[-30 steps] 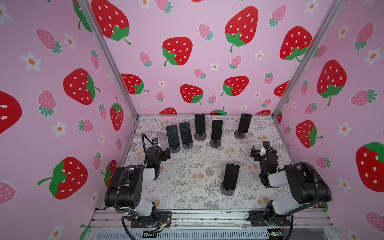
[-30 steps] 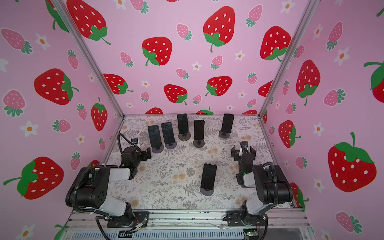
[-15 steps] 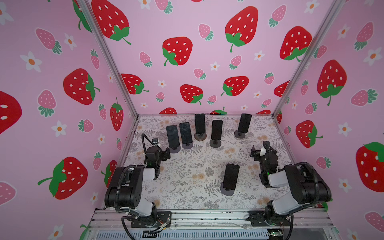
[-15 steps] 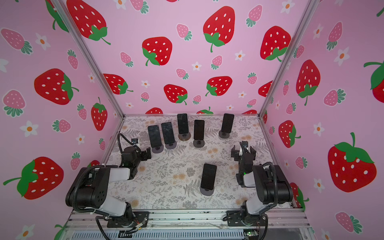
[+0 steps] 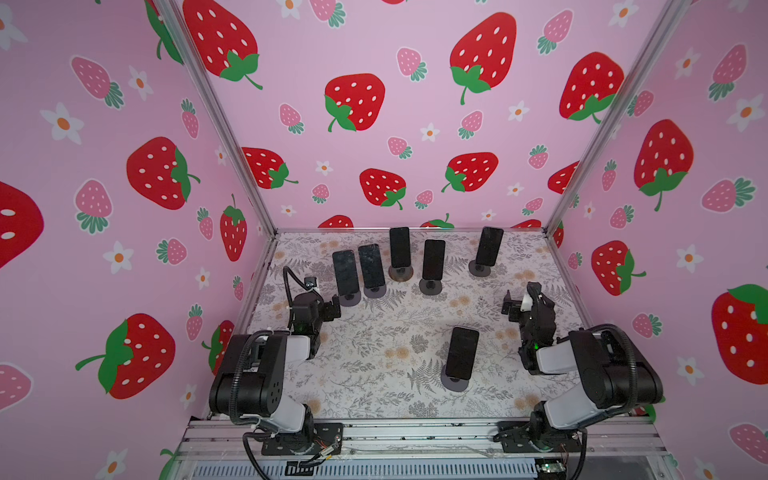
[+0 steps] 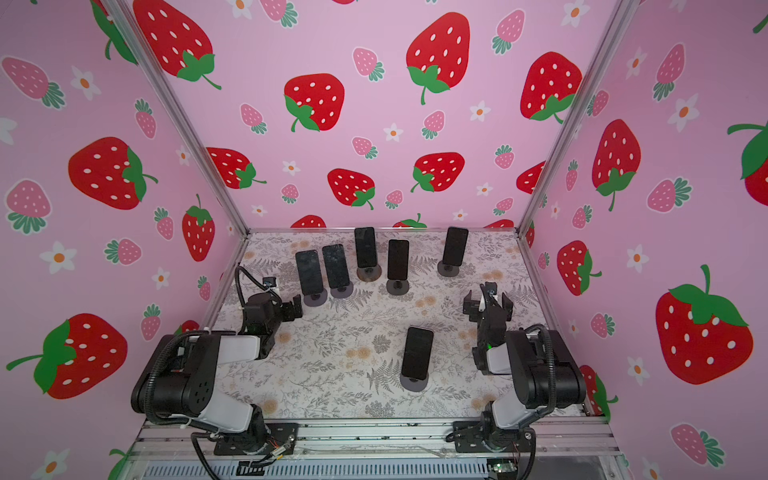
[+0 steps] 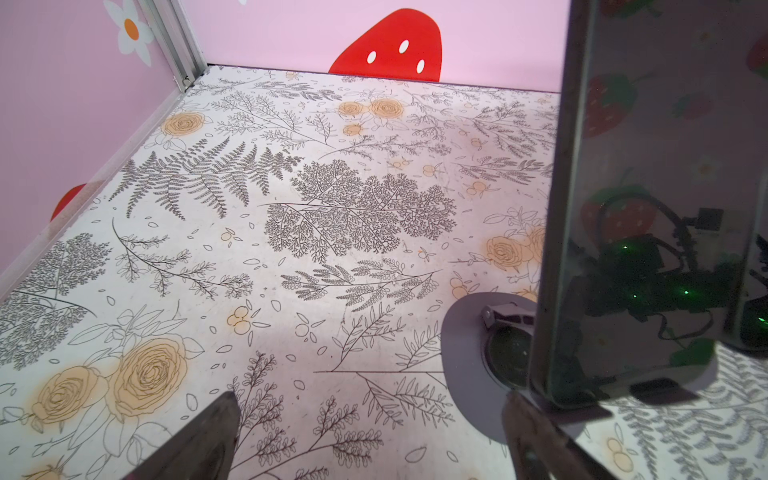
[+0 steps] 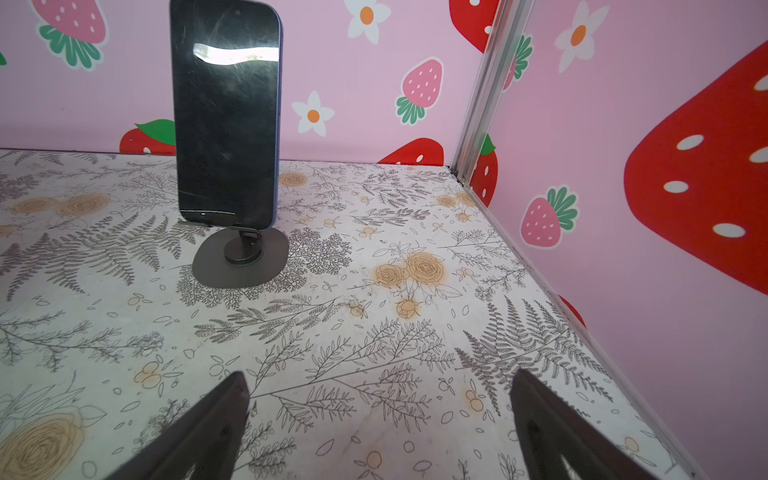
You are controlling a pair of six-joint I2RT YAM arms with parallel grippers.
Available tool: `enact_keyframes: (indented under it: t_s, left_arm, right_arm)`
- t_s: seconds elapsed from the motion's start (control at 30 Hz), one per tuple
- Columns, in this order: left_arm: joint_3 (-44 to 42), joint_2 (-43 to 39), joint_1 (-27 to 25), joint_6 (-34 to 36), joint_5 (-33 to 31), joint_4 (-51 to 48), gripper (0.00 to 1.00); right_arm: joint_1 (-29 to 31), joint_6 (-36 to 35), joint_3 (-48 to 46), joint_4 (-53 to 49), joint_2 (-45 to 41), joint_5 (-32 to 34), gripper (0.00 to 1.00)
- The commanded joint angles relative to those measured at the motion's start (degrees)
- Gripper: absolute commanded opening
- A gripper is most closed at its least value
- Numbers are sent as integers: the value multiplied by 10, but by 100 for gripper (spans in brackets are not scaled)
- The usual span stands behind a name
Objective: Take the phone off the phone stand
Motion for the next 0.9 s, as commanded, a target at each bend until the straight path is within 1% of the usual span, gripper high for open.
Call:
enact_keyframes:
  t_s: [0.0,0.13,0.23,0.33,0.4,0.47,0.63,0.67,0.73,0.77,0.8,0.83,0.87]
  left_arm:
    - [18,5,3,7,-7,16,99]
    - [18,5,3,7,-7,16,99]
    - [17,5,3,7,-8,17,99]
    - [18,5,3,7,-8,16,99]
    - [18,5,3,7,-7,16,99]
    - [17,5,3,7,-7,16,99]
    - [17,5,3,7,-7,16,99]
    - [17,5,3,7,-7,16,99]
    - [17,4,3,7,-8,18,99]
    - [16,4,3,7,-9,19,99]
    - [16,4,2,7,-10,20,99]
    - [15,4,1,8,-12,21,99]
    - [14,5,1,8,-14,21,99]
  right_arm:
    - [-1,11,17,-19,-26,18,100]
    - [-2,11,44,-98,-71,19,100]
    - [-2,25,44,-128,-131,29,100]
    - [-2,44,61,-166,-191,16,100]
    - [-2,88,89,-221,-222,19,100]
    - [-2,176,128,-312,-247,21,100]
    - [-2,306,220,-498,-270,13,100]
    - [-2,330,234,-526,-273,0,100]
    - [-2,355,238,-550,-280,-41,100]
    - [-7,370,229,-545,-281,-74,100]
    - [-16,371,213,-515,-276,-132,100]
    - [-22,386,213,-507,-262,-177,100]
    - [-22,401,239,-558,-237,-197,99]
